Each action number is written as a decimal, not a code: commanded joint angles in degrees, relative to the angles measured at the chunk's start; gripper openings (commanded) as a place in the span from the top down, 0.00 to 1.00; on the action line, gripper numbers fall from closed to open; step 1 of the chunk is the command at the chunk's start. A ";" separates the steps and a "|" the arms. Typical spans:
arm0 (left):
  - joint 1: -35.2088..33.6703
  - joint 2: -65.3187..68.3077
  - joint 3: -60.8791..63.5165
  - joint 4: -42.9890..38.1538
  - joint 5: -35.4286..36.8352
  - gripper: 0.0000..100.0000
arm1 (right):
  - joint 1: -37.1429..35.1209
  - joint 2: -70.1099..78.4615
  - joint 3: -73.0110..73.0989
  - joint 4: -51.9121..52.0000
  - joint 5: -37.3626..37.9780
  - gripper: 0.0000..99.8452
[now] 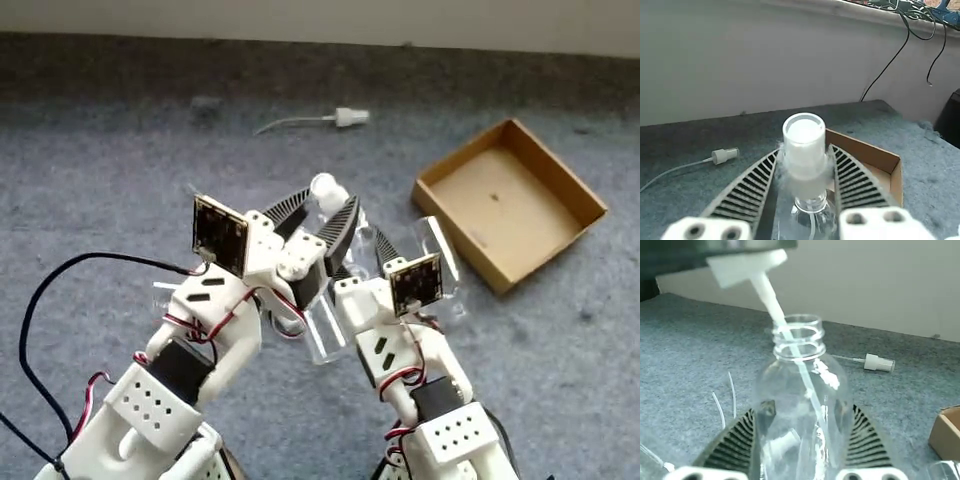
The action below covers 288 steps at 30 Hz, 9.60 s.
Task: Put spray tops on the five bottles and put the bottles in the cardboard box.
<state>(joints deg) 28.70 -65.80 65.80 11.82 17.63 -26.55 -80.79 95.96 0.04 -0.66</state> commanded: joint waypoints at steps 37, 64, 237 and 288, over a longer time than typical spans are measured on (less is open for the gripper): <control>5.67 -0.66 2.95 0.35 -0.18 1.00 | 2.77 -0.84 7.78 -0.22 12.48 0.93; 0.75 -1.27 3.30 1.14 -3.16 0.81 | 2.68 -0.84 7.69 1.80 14.42 0.93; -6.46 -38.29 31.25 25.05 -2.11 0.98 | 36.79 5.85 -21.05 3.21 0.53 0.93; -6.46 -37.93 31.34 27.78 -2.20 0.97 | 40.13 122.77 -98.86 -32.75 4.22 0.93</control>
<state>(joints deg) 23.16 -103.87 95.87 39.43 15.08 13.27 41.23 4.88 -30.37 2.77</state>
